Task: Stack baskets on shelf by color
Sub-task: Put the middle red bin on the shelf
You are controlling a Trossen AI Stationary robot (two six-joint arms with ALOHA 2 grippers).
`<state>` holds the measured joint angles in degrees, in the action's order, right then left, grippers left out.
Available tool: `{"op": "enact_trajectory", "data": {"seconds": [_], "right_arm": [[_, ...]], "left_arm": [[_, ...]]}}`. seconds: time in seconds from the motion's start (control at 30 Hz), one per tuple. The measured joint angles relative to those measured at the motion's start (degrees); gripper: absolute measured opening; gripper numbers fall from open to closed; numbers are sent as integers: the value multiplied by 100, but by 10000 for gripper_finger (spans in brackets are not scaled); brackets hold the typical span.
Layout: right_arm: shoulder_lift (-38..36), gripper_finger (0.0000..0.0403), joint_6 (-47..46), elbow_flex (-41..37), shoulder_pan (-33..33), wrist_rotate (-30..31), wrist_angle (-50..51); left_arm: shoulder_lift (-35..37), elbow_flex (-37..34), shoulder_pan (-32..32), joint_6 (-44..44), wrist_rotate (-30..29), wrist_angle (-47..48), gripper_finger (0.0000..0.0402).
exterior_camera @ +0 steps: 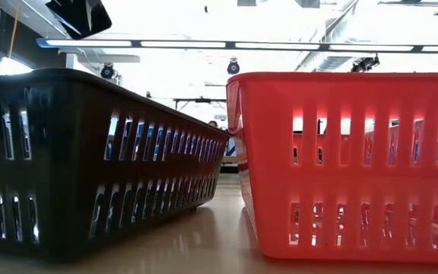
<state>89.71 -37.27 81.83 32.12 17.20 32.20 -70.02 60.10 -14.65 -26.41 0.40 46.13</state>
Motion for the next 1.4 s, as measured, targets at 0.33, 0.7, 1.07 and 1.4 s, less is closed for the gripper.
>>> {"op": "enact_trajectory", "data": {"seconds": [0.33,0.7,1.07,1.4], "right_arm": [[1048,78,-300,601,329,-410,939],[1841,124,152,604,722,-686,375],[2391,124,-43,603,798,-697,-98],[2781,124,-341,598,839,-873,-263]], "left_arm": [[-2,0,-4,0,-10,0,161],[-4,0,0,0,-282,0,161],[-4,0,0,0,-280,-2,161],[-4,0,0,0,-280,-4,161]]}}
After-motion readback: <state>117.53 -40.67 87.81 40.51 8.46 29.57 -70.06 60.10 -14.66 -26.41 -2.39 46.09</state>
